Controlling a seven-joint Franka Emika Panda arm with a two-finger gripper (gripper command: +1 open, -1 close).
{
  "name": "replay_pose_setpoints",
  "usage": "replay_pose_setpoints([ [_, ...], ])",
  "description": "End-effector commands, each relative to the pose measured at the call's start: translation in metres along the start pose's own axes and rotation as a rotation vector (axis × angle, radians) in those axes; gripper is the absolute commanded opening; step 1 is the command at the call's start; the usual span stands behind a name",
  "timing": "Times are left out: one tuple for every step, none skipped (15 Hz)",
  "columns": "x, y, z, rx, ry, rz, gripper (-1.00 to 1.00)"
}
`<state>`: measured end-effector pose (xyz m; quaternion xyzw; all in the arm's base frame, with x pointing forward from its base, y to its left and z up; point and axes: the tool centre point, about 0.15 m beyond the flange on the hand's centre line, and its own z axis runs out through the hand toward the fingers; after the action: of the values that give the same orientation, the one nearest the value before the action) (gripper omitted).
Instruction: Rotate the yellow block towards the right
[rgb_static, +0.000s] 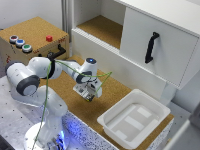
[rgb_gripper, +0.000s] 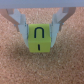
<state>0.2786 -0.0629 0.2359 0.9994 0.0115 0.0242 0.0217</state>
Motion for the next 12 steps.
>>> replay_pose_setpoints([
  [-0.020,-0.004,-0.054,-0.030,0.072,-0.050,-1.00],
  [-0.019,-0.006,-0.057,0.003,0.099,-0.070,-1.00],
  [-0.016,-0.006,-0.058,0.007,0.095,-0.062,-1.00],
  [-0.013,-0.008,-0.059,0.009,0.093,-0.065,-1.00],
  [-0.009,-0.006,-0.058,0.003,0.090,-0.042,-1.00],
  [-0.004,-0.001,-0.055,0.000,0.062,0.022,-1.00],
  [0.002,0.002,-0.052,-0.002,0.029,0.063,-1.00],
  [0.009,0.006,-0.048,-0.006,-0.016,0.120,-1.00],
  [0.014,0.006,-0.047,-0.007,-0.043,0.168,-1.00],
  [0.019,0.001,-0.048,-0.008,-0.056,0.176,-1.00],
  [0.024,-0.006,-0.052,-0.014,-0.045,0.211,-1.00],
  [0.029,-0.012,-0.052,-0.012,-0.063,0.245,-1.00],
])
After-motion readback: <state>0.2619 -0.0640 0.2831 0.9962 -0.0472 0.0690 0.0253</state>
